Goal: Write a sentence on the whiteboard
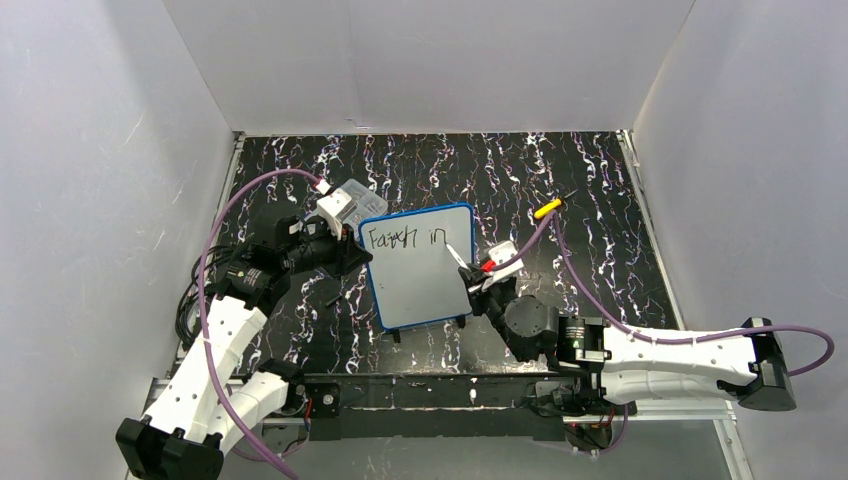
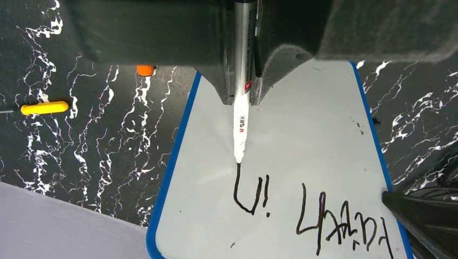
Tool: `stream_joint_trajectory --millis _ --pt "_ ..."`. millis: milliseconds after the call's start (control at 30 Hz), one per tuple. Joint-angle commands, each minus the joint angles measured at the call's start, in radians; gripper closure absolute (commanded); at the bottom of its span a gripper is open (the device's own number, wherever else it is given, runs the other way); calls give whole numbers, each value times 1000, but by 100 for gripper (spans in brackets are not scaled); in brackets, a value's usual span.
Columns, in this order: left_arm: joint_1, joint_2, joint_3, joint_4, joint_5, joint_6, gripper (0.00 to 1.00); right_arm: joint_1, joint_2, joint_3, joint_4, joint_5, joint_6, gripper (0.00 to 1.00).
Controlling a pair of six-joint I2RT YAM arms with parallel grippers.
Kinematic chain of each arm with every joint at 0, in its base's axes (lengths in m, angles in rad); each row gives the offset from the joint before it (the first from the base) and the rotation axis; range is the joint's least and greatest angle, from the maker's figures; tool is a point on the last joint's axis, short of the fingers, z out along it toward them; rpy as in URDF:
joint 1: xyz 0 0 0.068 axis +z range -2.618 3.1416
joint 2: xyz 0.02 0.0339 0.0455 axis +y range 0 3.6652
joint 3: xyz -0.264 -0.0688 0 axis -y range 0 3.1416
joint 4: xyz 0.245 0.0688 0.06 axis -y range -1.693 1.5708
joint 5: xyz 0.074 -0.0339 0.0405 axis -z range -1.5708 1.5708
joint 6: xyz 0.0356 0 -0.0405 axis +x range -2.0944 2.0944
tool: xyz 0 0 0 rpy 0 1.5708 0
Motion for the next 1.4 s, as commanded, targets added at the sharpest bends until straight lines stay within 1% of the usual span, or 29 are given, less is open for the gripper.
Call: stream_joint_trajectory --millis 0,133,300,433,600,800,1067,1267,1367 --pt "-12 7 -24 -60 -2 23 100 -4 -5 16 -58 25 41 99" --pt "-12 6 -26 -61 -4 23 100 -4 -33 37 -22 -13 -5 99" --pt "-12 7 -28 -65 -19 28 100 -3 -49 58 45 -175 -62 99" --pt "-12 7 -29 -66 -21 28 100 -2 11 67 110 -277 -78 99" --pt "-12 5 -30 -68 -23 29 100 2 123 82 228 -332 -85 99" --pt "-12 6 -30 -68 -21 28 100 2 245 124 290 -340 -93 99" --pt "-12 4 -29 -68 -17 29 100 0 304 133 346 -370 -95 99" --pt "-12 4 -29 -68 -16 29 100 -1 343 147 343 -329 -94 99" --pt "-12 5 -29 -68 -14 29 100 -6 353 153 308 -305 -83 99"
